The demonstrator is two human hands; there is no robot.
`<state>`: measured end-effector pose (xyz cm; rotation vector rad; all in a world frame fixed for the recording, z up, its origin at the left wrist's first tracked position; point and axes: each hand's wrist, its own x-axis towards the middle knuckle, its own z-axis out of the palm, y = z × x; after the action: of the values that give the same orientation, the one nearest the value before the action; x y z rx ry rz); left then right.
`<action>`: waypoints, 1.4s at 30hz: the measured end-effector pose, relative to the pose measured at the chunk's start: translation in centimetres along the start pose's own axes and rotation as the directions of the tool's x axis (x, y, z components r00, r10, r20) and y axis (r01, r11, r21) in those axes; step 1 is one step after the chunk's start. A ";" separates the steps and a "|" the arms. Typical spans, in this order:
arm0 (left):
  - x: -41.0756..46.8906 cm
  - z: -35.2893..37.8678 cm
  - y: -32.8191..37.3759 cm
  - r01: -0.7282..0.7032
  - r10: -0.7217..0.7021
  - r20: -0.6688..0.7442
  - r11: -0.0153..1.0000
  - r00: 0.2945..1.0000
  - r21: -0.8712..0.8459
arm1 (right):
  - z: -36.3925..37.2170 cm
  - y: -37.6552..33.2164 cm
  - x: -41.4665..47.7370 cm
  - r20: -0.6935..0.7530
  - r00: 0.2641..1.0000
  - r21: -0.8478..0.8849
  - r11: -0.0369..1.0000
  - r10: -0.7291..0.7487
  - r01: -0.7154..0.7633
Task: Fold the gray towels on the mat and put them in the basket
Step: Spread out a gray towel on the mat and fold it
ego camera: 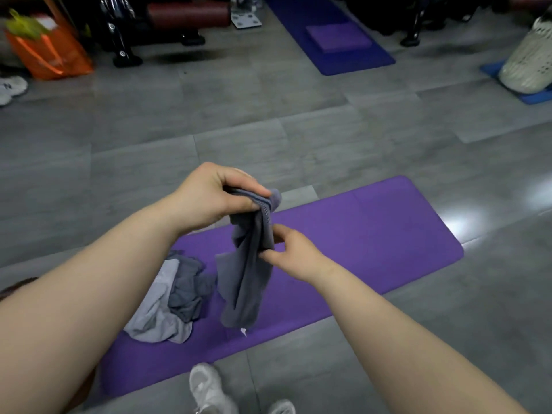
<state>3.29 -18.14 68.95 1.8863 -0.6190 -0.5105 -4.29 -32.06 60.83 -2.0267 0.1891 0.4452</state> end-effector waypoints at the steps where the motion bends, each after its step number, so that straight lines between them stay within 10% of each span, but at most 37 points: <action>1: 0.6 0.2 0.4 -0.018 0.018 -0.002 0.999 1.000 -0.034 | -0.9 0.6 0.4 -0.033 0.999 0.069 0.998 0.019 -0.016; 4: 2.7 0.4 1.3 -0.037 0.035 -0.019 0.990 0.999 -0.133 | -4.0 1.6 1.8 -0.047 0.998 0.249 0.968 0.051 -0.037; 8: 5.6 -0.4 1.5 -0.027 0.021 -0.047 0.991 0.999 -0.128 | -7.8 0.8 3.0 0.133 0.989 0.081 0.994 0.064 -0.076; 19: 15.9 4.3 0.5 0.110 -0.180 0.107 0.876 0.978 0.470 | -18.7 1.0 6.8 0.160 0.987 -0.291 0.956 0.014 0.033; 26: 20.5 11.7 0.5 0.239 -0.209 -0.125 0.920 0.970 0.310 | -28.5 5.0 8.5 0.219 0.975 -0.451 0.883 -0.033 0.131; 32: 23.4 16.7 4.5 0.239 -0.195 -0.233 0.954 0.953 0.180 | -33.3 9.3 10.9 0.418 0.908 -0.706 0.621 -0.022 0.340; 42: 21.3 14.7 1.1 0.407 -0.378 -0.271 0.911 0.885 0.060 | -31.7 17.7 13.4 0.523 0.761 -0.755 0.622 0.384 0.205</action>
<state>10.76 -42.29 63.12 2.1573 -0.0913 -0.4849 9.73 -67.64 54.52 -2.5501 -0.4250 1.5036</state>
